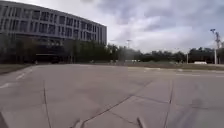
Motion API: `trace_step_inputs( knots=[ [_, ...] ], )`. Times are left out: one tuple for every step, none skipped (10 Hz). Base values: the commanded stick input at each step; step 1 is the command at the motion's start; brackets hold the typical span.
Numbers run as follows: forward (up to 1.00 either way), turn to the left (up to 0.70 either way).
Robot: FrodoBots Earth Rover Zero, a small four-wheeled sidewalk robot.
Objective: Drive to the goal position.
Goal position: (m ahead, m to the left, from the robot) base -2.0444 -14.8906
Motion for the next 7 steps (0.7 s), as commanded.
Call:
trace_step_inputs(
  knots=[
    [0.0,-0.45],
    [0.0,-0.45],
    [0.0,-0.45],
    [0.0,-0.45],
    [0.0,-0.45],
    [0.0,-0.45],
    [0.0,-0.45]
  ],
)
